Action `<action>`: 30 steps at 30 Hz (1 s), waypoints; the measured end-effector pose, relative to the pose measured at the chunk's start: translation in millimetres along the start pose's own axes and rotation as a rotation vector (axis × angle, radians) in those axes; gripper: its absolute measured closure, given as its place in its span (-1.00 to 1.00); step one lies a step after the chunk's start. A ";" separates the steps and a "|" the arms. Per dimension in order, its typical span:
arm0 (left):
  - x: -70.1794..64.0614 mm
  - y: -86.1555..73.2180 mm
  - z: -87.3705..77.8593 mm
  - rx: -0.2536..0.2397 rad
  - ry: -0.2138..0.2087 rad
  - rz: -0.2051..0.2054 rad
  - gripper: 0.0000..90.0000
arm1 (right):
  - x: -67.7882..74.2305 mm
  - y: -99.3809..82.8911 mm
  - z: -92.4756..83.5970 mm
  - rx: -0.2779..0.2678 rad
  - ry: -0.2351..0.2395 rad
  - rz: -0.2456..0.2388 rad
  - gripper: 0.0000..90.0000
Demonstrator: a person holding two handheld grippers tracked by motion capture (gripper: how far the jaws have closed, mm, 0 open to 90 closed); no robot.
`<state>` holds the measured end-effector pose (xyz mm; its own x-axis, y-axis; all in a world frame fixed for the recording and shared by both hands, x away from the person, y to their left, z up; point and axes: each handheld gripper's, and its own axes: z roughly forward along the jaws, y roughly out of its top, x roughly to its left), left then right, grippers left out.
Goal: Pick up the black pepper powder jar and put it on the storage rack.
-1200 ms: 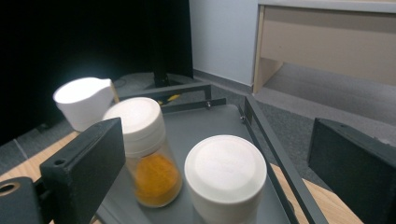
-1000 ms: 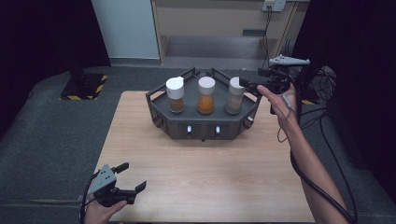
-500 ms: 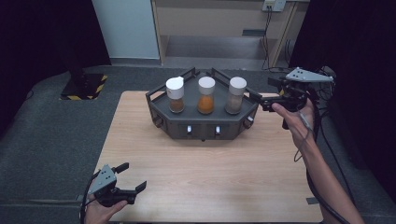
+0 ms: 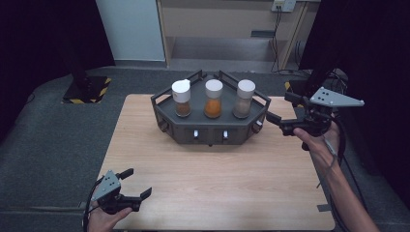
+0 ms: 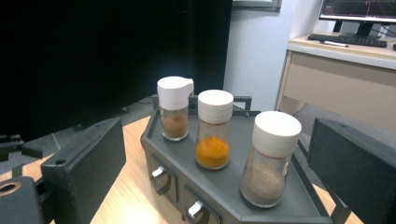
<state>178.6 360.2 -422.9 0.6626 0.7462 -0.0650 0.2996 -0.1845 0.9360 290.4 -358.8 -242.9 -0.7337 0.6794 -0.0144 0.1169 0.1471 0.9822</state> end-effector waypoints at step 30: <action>-0.6 0.3 -0.4 0.001 0.005 0.001 -0.93 | 46.1 -87.8 -63.0 -0.010 0.023 -0.012 -0.89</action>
<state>177.9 360.0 -422.5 0.6592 0.7493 -0.0627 0.3003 -0.1859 0.9356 204.1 -385.7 -318.0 -0.7501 0.6610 -0.0215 0.1018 0.1476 0.9838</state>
